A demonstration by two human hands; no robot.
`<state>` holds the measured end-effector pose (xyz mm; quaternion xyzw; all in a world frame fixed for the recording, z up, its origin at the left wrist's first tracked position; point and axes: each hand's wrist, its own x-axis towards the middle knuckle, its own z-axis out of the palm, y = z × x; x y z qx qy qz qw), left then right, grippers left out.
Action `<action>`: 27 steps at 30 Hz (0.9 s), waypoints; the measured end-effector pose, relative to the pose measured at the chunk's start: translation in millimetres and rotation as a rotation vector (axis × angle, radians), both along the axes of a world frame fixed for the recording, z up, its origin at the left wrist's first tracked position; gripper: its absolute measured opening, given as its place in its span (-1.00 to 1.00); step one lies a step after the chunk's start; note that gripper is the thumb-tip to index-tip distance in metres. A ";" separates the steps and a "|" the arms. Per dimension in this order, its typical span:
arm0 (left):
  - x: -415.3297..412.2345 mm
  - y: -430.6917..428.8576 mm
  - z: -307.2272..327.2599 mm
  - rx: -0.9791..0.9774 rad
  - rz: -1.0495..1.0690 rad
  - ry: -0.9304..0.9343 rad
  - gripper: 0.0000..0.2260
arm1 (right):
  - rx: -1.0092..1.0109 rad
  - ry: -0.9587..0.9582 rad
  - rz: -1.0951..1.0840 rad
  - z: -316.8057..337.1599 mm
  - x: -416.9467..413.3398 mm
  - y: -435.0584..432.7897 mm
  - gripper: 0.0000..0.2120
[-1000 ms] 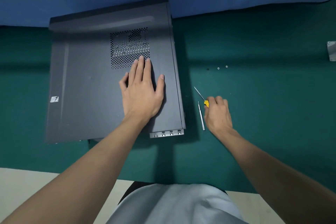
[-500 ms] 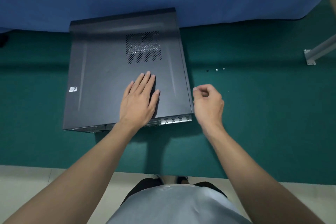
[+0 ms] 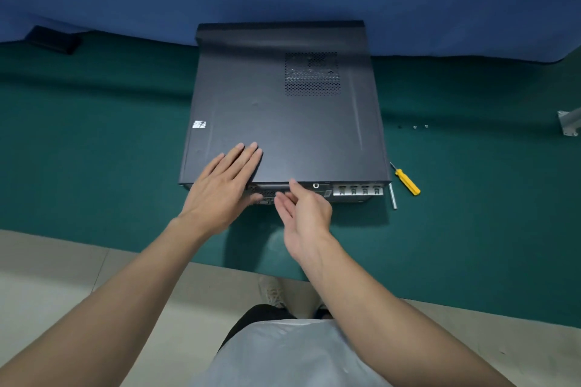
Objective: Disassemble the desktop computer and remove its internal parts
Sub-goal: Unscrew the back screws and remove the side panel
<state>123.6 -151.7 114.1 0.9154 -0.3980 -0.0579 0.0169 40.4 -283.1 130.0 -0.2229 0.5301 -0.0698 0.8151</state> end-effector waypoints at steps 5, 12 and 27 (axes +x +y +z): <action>19.6 10.6 -1.1 0.086 -0.029 -0.038 -0.25 | 0.122 0.039 -0.126 2.9 18.6 16.7 -0.76; 28.6 16.0 -4.1 0.149 -0.110 -0.065 -0.27 | 0.185 -0.073 -0.204 -3.9 19.2 21.4 -0.79; 27.6 20.5 -8.7 0.080 -0.143 -0.150 -0.38 | 0.229 -0.147 -0.305 -12.4 27.8 23.7 -0.82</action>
